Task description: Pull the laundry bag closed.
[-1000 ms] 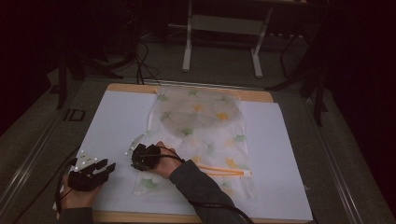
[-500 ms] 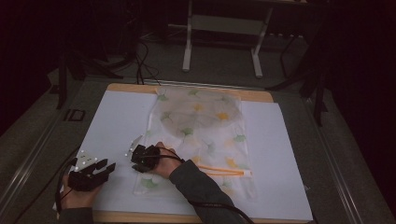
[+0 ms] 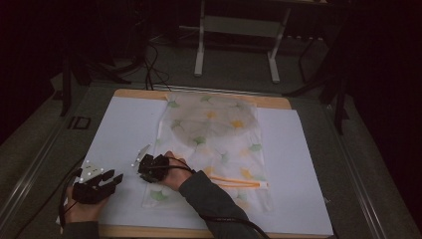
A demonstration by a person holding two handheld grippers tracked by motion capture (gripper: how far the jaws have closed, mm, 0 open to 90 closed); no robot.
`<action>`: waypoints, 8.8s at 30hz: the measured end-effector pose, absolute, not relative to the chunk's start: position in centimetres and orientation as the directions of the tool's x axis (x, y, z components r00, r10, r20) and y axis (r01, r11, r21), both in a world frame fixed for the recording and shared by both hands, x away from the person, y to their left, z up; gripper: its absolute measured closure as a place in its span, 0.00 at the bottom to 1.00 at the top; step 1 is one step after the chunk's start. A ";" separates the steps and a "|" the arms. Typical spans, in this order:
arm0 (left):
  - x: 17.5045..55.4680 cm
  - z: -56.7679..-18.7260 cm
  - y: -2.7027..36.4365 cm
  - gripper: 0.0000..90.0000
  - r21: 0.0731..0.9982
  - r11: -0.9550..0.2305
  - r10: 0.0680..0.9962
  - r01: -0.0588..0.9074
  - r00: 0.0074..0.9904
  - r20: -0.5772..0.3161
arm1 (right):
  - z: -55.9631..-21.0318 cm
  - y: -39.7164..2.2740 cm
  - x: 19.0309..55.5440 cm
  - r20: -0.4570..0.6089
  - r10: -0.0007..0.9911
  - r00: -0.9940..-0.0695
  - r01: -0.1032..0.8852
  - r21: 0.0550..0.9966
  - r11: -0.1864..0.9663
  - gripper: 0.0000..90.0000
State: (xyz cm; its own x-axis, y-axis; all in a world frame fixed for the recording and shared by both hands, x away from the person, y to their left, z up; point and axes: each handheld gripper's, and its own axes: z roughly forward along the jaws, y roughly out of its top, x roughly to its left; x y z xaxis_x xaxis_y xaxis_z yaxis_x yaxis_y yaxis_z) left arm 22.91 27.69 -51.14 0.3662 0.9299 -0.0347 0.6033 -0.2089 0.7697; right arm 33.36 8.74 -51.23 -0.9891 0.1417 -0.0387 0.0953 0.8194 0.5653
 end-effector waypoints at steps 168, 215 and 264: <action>27.6 -54.0 23.3 0.98 0.601 -0.146 0.673 0.786 0.525 -0.522 | -49.2 4.4 32.6 -0.096 0.060 -0.994 -0.005 0.564 0.825 0.93; 27.1 -53.5 23.6 0.99 0.617 -0.107 0.648 0.780 0.526 -0.551 | -49.5 3.4 32.1 -0.123 0.064 -0.990 -0.012 0.538 0.843 0.94; 27.0 -53.5 24.1 0.99 0.627 -0.091 0.640 0.774 0.528 -0.558 | -49.7 0.8 31.4 -0.169 0.105 -0.980 0.005 0.507 0.862 0.94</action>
